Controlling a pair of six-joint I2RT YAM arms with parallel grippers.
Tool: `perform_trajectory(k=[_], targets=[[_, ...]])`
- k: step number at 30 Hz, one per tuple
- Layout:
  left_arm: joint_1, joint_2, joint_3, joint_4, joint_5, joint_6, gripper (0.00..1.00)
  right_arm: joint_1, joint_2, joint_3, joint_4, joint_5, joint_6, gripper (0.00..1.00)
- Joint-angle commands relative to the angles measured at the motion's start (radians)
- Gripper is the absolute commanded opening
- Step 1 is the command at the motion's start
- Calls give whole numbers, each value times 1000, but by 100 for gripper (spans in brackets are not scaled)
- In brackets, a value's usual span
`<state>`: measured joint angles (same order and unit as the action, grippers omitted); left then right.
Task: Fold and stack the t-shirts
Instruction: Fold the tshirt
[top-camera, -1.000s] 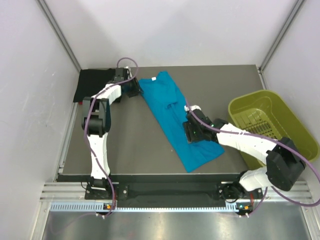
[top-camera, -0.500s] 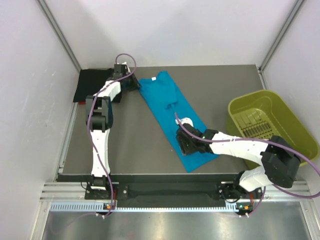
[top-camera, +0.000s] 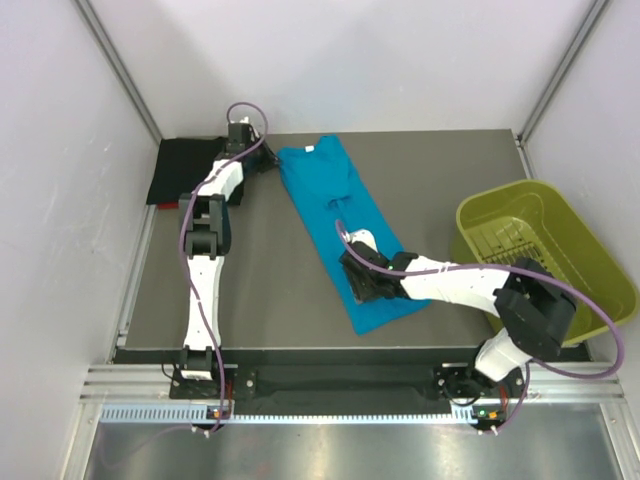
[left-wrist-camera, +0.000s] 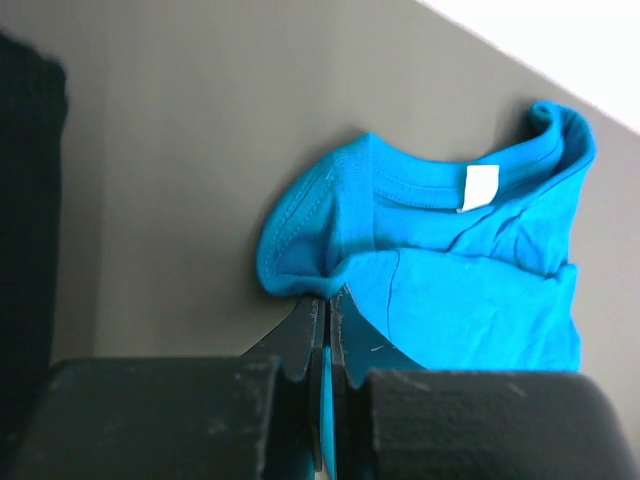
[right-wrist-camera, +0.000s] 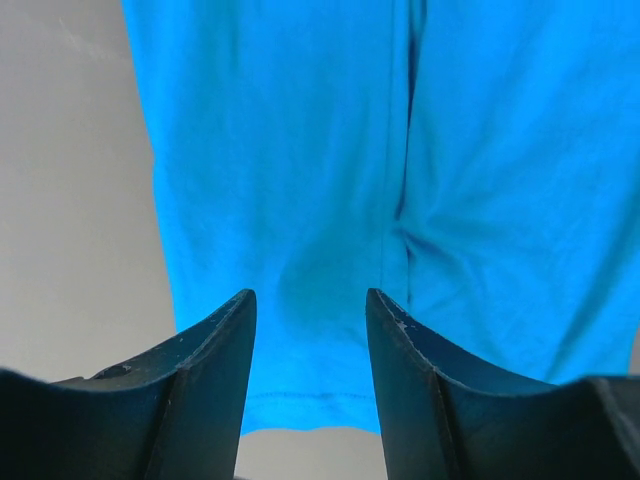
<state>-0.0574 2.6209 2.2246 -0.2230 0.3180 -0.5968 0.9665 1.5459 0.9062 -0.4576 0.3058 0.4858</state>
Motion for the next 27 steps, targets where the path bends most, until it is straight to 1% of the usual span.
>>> perform_trajectory(k=[1,4,7,10,11,12,13,14,16,17,19,20,22,26,27], targets=[[14,42,61,128,1,-63,0,9,32,97,40,55,-24,48],[18,73,102,184,0,-90,0,6,68,144,37,70,-27,48],[27,79,109,246,21,-136,0,3,111,187,34,67,-44,49],[36,56,87,257,75,-167,13,3,123,214,14,59,-59,49],[39,22,49,266,85,-167,20,5,117,206,16,29,-65,49],[39,2,24,270,96,-161,31,6,111,200,16,10,-69,49],[39,-19,-2,275,110,-153,35,11,94,192,16,7,-64,49],[39,-68,-50,277,118,-132,36,29,83,174,17,7,-53,49],[39,-117,-98,271,138,-109,37,49,56,154,22,1,-44,49],[39,-172,-141,260,142,-89,38,75,51,148,20,-4,-33,49],[39,-232,-187,241,147,-66,40,106,46,131,19,-5,-18,47],[41,-296,-239,231,139,-43,41,138,52,123,13,-2,2,47],[42,-355,-292,228,128,-25,44,165,63,119,4,3,25,46],[50,-501,-409,136,110,2,46,228,109,89,8,36,83,45],[79,-522,-433,122,110,2,46,233,115,83,5,45,92,44]])
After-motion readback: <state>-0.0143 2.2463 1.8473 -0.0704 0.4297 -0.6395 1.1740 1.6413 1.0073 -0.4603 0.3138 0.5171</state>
